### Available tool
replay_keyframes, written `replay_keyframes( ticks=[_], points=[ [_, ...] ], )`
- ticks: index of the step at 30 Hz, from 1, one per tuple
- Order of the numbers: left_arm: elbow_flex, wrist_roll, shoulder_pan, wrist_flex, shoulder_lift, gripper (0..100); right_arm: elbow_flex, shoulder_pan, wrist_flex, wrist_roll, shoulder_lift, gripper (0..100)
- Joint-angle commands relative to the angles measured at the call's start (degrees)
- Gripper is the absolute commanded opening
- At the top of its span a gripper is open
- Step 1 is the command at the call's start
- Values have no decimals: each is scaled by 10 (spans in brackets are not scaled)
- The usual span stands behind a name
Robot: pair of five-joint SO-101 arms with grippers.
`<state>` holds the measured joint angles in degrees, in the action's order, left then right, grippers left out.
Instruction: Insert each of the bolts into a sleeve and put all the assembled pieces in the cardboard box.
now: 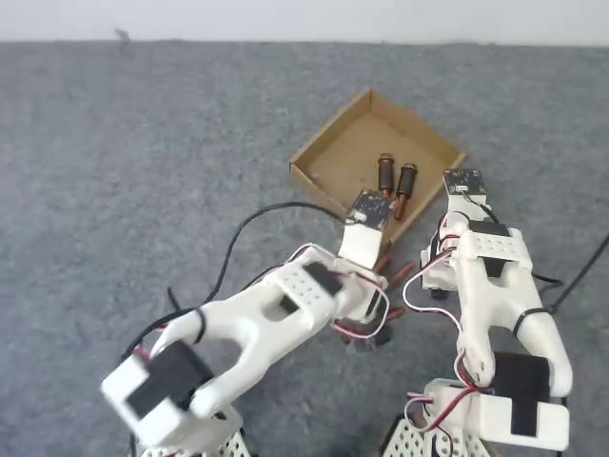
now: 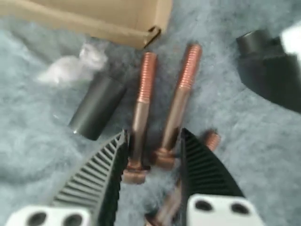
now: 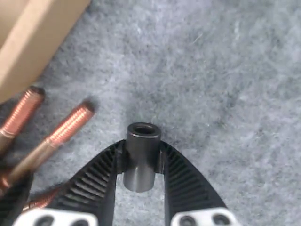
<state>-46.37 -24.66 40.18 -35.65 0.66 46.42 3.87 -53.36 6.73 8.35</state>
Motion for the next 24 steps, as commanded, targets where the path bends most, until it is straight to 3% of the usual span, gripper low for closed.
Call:
replay_keyframes(
  ticks=[1, 10, 15, 20, 24],
  points=[
    [101, -1, -5, -69, -62, 114, -29, 3, 4, -2, 1, 7],
    [130, 21, -4, -129, -79, 30, -29, 3, 4, -2, 0, 7],
    [154, 168, -5, -247, -59, 12, -29, 3, 4, -2, 0, 7],
    [142, 337, -35, -309, -30, 12, -29, 3, 4, -2, 0, 7],
    [134, 352, -59, -311, -22, 13, -29, 3, 4, -2, 0, 7]
  ],
)
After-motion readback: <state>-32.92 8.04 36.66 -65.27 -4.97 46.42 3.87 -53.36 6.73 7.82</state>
